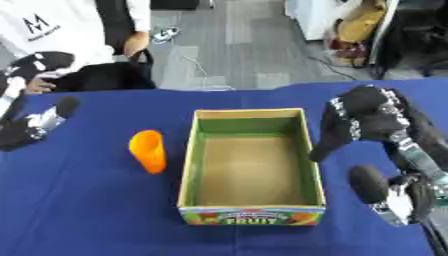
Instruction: Pick up objects on the table and place them in the box.
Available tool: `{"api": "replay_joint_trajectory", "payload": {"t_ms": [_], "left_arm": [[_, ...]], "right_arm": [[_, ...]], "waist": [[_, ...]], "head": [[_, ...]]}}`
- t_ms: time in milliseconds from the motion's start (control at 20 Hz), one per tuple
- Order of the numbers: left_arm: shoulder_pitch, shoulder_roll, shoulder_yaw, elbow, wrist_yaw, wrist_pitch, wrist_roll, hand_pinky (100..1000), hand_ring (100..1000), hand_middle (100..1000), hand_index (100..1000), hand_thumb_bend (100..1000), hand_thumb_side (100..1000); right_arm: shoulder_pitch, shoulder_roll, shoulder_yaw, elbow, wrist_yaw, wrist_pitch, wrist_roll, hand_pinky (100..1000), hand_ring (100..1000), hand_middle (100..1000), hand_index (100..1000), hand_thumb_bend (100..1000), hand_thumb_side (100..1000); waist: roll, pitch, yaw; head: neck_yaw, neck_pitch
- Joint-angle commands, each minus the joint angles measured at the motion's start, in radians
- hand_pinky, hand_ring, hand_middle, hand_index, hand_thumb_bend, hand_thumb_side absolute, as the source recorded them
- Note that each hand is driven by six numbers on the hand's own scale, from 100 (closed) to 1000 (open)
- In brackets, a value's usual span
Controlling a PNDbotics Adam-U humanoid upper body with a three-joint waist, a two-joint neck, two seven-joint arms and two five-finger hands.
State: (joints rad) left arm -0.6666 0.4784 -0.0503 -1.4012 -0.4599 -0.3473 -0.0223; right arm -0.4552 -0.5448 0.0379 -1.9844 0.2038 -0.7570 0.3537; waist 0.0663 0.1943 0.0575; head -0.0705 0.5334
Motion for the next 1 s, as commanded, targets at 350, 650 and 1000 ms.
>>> {"api": "replay_joint_trajectory", "payload": {"t_ms": [350, 650, 1000], "left_arm": [[-0.073, -0.018, -0.008, 0.198, 0.056, -0.095, -0.080, 922, 825, 851, 911, 1000, 645], [-0.091, -0.040, 0.010, 0.312, 0.082, -0.149, -0.131, 950, 870, 876, 956, 1000, 582], [-0.107, -0.059, 0.018, 0.407, 0.120, -0.224, -0.215, 985, 930, 919, 1000, 1000, 542]], "right_arm": [[-0.010, -0.017, -0.003, -0.016, -0.020, -0.043, 0.063, 100, 351, 356, 537, 128, 965], [-0.015, -0.015, -0.002, -0.016, -0.027, -0.043, 0.069, 100, 352, 357, 537, 128, 966], [-0.022, -0.011, -0.001, -0.016, -0.033, -0.043, 0.077, 100, 353, 358, 537, 128, 967]], "waist": [[-0.003, -0.025, -0.006], [-0.003, -0.025, -0.010], [-0.004, -0.023, -0.016]], "head": [[0.002, -0.014], [-0.002, -0.019], [-0.003, -0.031]]}}
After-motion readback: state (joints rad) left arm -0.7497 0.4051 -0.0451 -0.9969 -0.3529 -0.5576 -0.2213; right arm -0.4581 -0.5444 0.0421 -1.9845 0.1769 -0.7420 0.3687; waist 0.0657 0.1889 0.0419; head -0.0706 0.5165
